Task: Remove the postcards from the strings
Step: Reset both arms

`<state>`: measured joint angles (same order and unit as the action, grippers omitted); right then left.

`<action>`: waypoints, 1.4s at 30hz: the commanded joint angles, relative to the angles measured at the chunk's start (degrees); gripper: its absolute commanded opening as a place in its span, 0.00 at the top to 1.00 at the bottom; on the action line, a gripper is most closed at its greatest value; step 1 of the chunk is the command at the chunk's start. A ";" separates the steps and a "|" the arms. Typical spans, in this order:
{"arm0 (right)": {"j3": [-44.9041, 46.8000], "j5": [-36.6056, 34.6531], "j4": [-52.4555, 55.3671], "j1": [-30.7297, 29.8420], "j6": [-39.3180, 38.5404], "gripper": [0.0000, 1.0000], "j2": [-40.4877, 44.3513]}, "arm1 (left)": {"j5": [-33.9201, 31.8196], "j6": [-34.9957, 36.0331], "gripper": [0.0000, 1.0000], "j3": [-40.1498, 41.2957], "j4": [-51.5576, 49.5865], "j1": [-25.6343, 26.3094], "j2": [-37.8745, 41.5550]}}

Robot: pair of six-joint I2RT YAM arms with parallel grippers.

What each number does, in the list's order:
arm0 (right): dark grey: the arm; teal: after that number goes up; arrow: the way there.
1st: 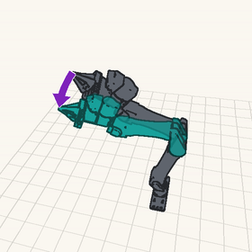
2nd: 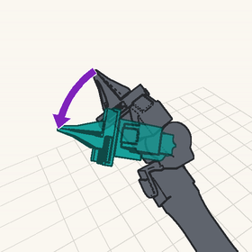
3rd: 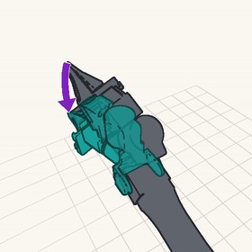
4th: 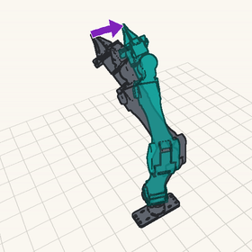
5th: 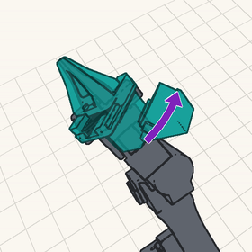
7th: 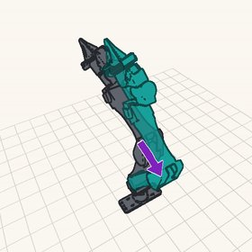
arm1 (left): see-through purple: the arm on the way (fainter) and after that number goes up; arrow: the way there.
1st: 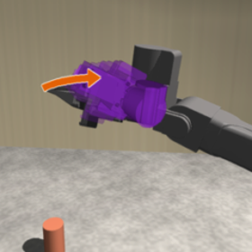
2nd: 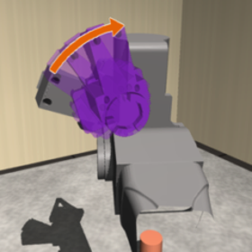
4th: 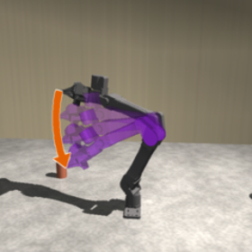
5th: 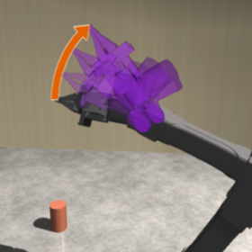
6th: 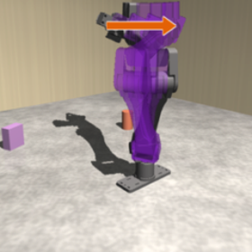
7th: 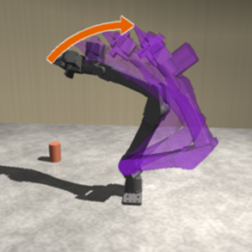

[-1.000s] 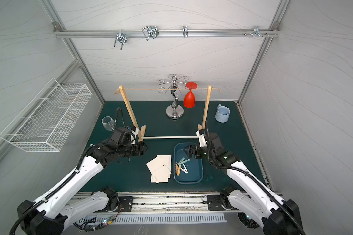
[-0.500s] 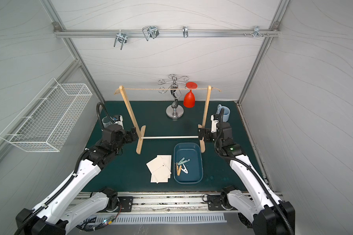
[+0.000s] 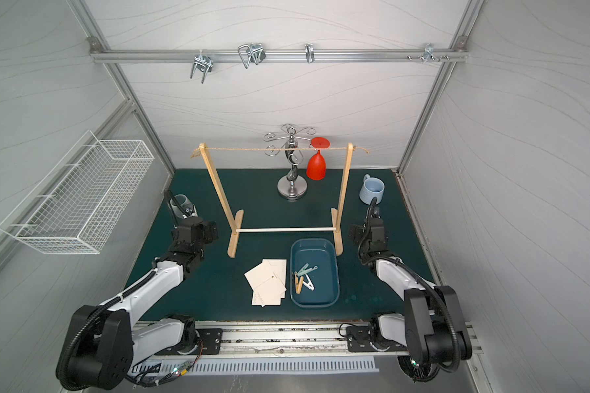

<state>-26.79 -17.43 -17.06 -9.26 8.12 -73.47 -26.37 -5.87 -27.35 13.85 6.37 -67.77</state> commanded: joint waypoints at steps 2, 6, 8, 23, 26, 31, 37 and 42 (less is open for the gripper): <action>0.55 -1.32 -12.60 1.05 -3.94 0.01 -4.60 | 6.27 4.34 0.01 4.56 25.52 -2.38 -7.39; 1.60 2.58 -19.21 2.45 -5.96 0.01 -6.71 | 10.48 6.13 0.01 5.22 34.61 -3.45 -15.28; 2.30 5.54 -22.76 3.79 -5.53 0.01 -8.02 | 12.96 6.49 0.01 5.71 37.29 -3.95 -17.45; 1.58 16.11 -29.49 4.95 -7.63 0.01 -16.91 | 25.02 4.87 0.01 2.58 34.04 -8.73 -21.55; 1.30 16.55 -29.21 4.73 -8.25 0.01 -16.90 | 25.23 4.75 0.01 2.57 34.01 -8.83 -21.61; 1.30 16.55 -29.18 4.70 -8.22 0.01 -16.90 | 25.15 4.73 0.01 2.57 33.97 -8.83 -21.51; 1.30 16.54 -29.09 4.77 -8.25 0.01 -16.89 | 25.08 4.82 0.01 2.74 34.14 -8.83 -21.40; 1.49 16.59 -29.78 4.72 -8.27 0.01 -17.09 | 25.10 4.86 0.01 2.66 34.07 -8.83 -21.37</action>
<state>-25.32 -1.28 -46.63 -4.51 0.56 -89.86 -1.91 -1.06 -23.53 46.44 -2.22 -88.73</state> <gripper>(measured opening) 0.989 0.992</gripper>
